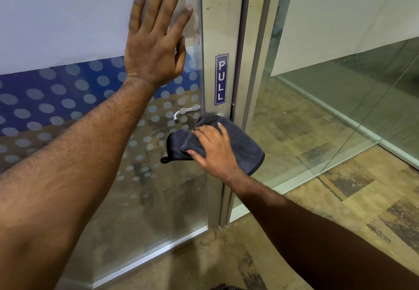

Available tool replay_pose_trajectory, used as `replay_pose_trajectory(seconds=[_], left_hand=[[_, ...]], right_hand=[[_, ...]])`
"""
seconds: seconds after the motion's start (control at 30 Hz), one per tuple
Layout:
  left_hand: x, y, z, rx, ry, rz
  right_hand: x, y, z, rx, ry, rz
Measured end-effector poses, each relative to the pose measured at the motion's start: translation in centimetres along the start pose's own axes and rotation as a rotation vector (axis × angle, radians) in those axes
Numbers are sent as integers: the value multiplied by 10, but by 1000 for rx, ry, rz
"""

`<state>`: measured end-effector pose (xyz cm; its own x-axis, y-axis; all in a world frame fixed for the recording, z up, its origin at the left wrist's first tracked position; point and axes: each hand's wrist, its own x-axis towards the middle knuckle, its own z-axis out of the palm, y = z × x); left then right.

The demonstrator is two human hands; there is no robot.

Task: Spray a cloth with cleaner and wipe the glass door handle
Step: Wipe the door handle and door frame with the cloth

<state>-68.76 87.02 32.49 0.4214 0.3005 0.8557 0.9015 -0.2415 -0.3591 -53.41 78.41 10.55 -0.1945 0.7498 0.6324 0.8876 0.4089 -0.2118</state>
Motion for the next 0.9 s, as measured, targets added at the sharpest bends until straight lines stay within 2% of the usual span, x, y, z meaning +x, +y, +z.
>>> replay_pose_trajectory(seconds=[0.07,0.27,0.47,0.6,0.67,0.77,0.9], left_hand=[[0,-1,-4,-2,1,11],[-25,1,-6,-46,-32,66],[-54,5,4,-38,-94,102],[-62,5,10,-8,-117,127],[-64,4,11,7,-114,124],[-63,4,12,18,-93,134],[-63,5,14,23,-57,132]], right_hand=[[3,7,-4,-63,-29,20],[2,-6,-5,-10,-80,245],[6,-24,-4,-137,-127,109],[-1,-2,-16,143,-90,-37],[-1,16,-21,210,-76,-82],[-3,31,-20,83,-82,-40],[-2,14,-10,-50,-101,82]])
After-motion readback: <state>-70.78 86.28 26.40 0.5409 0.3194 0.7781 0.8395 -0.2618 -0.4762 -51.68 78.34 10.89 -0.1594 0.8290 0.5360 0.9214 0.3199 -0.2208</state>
